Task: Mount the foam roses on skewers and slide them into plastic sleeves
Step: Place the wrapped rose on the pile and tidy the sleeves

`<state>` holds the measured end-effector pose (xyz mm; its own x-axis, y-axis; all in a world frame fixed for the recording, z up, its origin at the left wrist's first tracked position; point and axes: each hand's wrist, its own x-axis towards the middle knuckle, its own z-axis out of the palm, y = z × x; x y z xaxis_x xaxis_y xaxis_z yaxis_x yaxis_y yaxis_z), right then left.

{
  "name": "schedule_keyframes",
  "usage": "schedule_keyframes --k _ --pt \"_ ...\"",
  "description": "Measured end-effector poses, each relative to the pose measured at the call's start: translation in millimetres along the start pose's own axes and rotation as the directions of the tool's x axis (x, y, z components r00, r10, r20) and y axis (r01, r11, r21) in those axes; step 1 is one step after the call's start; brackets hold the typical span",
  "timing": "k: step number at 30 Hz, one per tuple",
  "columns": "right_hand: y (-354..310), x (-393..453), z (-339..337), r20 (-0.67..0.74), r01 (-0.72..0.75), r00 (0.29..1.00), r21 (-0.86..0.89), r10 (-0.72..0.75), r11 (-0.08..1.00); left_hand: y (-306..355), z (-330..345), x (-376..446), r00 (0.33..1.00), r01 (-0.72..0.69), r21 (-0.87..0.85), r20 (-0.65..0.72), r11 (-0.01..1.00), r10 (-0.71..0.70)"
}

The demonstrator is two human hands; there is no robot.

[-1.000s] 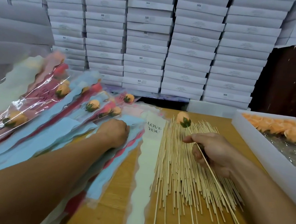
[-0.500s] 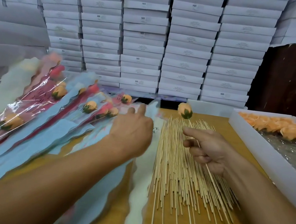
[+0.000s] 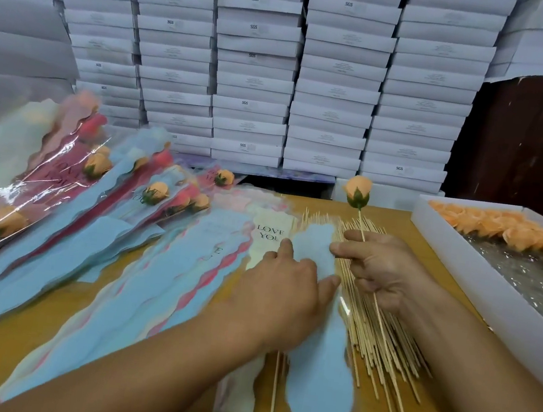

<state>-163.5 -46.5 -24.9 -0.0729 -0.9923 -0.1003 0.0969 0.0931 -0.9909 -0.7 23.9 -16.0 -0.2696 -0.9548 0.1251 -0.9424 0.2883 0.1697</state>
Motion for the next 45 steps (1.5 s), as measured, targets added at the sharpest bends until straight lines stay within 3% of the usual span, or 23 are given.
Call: schedule_keyframes --k 3,5,6,8,10,13,15,19,30,41,45 --pt "-3 0 -2 0.040 -0.032 0.999 -0.008 0.033 0.999 -14 1 26 0.990 0.138 -0.293 0.003 0.946 -0.144" --pt "-3 -1 -3 0.070 -0.056 0.996 -0.028 0.058 0.998 -24 0 45 0.967 0.222 -0.527 0.010 0.820 -0.255" --pt "-3 -2 -3 0.089 -0.064 0.994 -0.041 0.068 0.997 -29 0 53 0.953 0.256 -0.664 0.051 0.702 -0.299" --pt "-3 -4 -2 0.123 -0.074 0.989 -0.063 0.082 0.995 -37 4 65 0.940 0.281 -0.885 0.176 0.371 -0.293" --pt "-3 -6 -2 0.138 -0.081 0.986 -0.068 0.090 0.994 -46 9 71 0.945 0.274 -0.955 0.246 0.113 -0.217" --pt "-5 -6 -2 0.141 -0.078 0.986 -0.060 0.086 0.995 -57 11 73 0.963 0.204 -0.970 0.224 -0.136 -0.151" --pt "-7 -7 -2 0.145 -0.076 0.986 -0.064 0.085 0.995 -64 10 74 0.976 0.125 -0.963 0.162 -0.238 -0.144" --pt "-9 -8 -4 0.131 -0.061 0.989 -0.088 0.072 0.994 -76 7 73 0.991 0.002 -0.984 0.025 -0.177 -0.130" --pt "-7 -8 -4 0.099 -0.020 0.994 -0.149 0.035 0.989 -82 7 65 0.958 -0.256 -0.924 -0.281 0.284 -0.050" --pt "-1 -3 -4 0.070 -0.043 0.996 -0.136 0.052 0.990 -80 8 64 0.907 -0.376 -0.786 -0.421 0.491 0.019" --pt "1 -3 -2 0.087 -0.049 0.994 -0.126 0.060 0.991 -80 10 66 0.904 -0.367 -0.797 -0.426 0.480 -0.016"
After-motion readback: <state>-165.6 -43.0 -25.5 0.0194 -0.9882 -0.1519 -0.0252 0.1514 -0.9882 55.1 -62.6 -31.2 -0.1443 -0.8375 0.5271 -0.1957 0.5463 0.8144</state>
